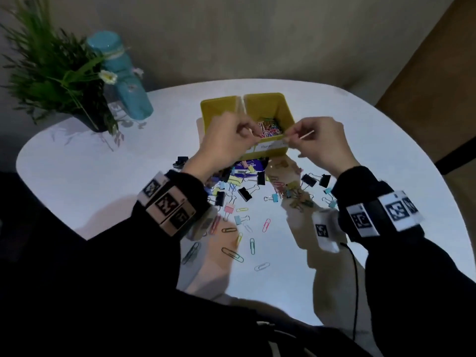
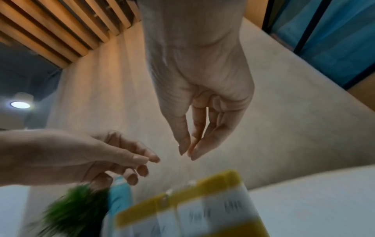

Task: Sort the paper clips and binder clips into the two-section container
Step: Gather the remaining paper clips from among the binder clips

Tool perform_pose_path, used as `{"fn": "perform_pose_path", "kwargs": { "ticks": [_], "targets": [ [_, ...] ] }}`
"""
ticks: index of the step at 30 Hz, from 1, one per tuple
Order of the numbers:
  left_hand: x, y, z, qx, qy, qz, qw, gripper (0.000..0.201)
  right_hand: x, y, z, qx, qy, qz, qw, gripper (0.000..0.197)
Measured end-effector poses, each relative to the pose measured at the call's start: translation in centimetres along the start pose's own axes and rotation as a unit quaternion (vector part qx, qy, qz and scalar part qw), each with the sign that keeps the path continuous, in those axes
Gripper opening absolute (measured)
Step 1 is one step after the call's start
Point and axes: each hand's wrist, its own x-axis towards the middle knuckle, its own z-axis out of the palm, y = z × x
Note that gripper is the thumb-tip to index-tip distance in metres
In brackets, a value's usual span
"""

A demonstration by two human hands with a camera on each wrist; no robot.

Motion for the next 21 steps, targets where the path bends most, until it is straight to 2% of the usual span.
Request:
{"fn": "perform_pose_path", "kwargs": {
  "ticks": [4,7,9,13,15,17,21],
  "targets": [
    [-5.3,-3.0,-0.1,0.055,-0.128,-0.061,0.988,0.014,-5.9,3.3,2.1,-0.081,-0.188,0.012,0.979,0.007],
    [-7.2,-4.7,0.3,0.133,-0.200,-0.111,0.964,0.008,-7.9,4.9,4.1,-0.093,-0.248,0.049,0.963,0.014],
    [-8.1,-5.2,0.5,0.194,-0.202,-0.122,0.952,0.007,-8.5,4.7,5.1,-0.093,-0.260,0.047,0.960,0.011],
    [-9.2,-5.6,0.6,0.259,-0.141,-0.141,0.945,0.009,-9.1,3.2,7.0,-0.107,-0.304,-0.032,0.946,0.009],
    [-9.5,-5.6,0.5,0.287,-0.129,-0.160,0.936,0.008,-8.9,2.7,7.5,-0.109,-0.283,-0.062,0.951,0.017],
    [-10.0,-5.8,0.4,0.310,-0.124,-0.162,0.929,0.017,-8.5,1.9,7.7,-0.117,-0.254,-0.076,0.957,0.022],
    [-11.5,-6.0,1.0,0.289,-0.176,-0.148,0.929,0.029,-7.8,1.0,8.5,-0.170,-0.227,-0.128,0.950,0.027]
  ]
}}
